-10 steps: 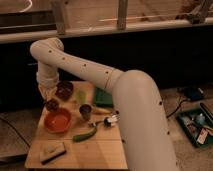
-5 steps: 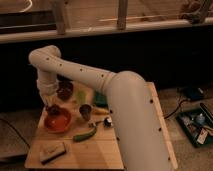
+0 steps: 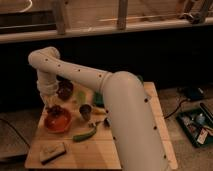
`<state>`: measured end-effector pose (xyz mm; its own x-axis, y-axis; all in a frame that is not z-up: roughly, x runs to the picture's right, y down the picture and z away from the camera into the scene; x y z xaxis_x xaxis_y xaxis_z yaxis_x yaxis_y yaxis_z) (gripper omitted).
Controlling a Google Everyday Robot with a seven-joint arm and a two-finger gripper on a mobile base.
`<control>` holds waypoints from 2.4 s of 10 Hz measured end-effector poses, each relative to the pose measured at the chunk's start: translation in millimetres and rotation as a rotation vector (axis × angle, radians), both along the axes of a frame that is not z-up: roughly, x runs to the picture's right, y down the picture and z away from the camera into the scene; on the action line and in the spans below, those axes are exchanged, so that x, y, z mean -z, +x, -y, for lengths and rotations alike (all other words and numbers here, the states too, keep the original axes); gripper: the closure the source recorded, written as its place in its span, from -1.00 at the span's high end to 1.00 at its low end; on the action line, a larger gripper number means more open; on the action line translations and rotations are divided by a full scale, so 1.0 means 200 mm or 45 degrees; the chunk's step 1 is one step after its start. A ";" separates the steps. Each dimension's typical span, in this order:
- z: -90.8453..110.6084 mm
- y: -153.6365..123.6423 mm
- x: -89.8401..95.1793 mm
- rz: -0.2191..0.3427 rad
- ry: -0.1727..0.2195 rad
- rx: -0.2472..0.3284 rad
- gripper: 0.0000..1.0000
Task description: Place grapes in red bowl
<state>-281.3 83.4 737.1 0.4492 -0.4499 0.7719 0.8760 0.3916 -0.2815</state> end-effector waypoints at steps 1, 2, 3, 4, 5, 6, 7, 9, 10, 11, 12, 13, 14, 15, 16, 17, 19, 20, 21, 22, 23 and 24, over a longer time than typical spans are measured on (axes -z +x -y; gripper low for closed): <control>0.00 0.02 0.00 -0.014 -0.001 -0.012 -0.97; -0.01 0.02 0.00 -0.025 -0.002 -0.021 -0.97; -0.01 0.01 0.00 -0.027 -0.006 -0.023 -0.97; -0.02 0.01 -0.01 -0.031 -0.013 -0.025 -0.97; -0.02 0.02 -0.01 -0.036 -0.019 -0.023 -0.97; -0.03 0.02 -0.01 -0.041 -0.025 -0.018 -0.97; -0.03 0.02 -0.01 -0.042 -0.030 -0.014 -0.97; -0.04 0.02 -0.01 -0.041 -0.039 -0.010 -0.97; -0.04 0.02 -0.01 -0.041 -0.041 -0.010 -0.97; -0.04 0.02 -0.01 -0.043 -0.042 -0.009 -0.97; -0.04 0.01 -0.01 -0.042 -0.043 -0.007 -0.97; -0.04 0.01 -0.01 -0.043 -0.043 -0.004 -0.97; -0.05 0.01 -0.02 -0.043 -0.043 -0.001 -0.97; -0.05 0.02 -0.02 -0.045 -0.039 0.006 -0.94; -0.05 0.01 -0.01 -0.053 -0.027 0.019 -0.77; -0.05 0.00 -0.01 -0.055 -0.026 0.021 -0.61; -0.04 0.02 -0.02 -0.070 -0.020 0.020 -0.17; -0.04 0.01 -0.02 -0.071 -0.016 0.021 0.07; -0.04 0.00 -0.02 -0.071 -0.014 0.021 0.23; -0.05 0.00 -0.02 -0.072 -0.012 0.020 0.43; -0.05 0.00 -0.01 -0.074 -0.010 0.016 0.58; -0.05 0.00 -0.01 -0.075 -0.008 0.014 0.60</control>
<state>-281.4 93.4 739.9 0.4889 -0.4502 0.7471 0.8621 0.3801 -0.3351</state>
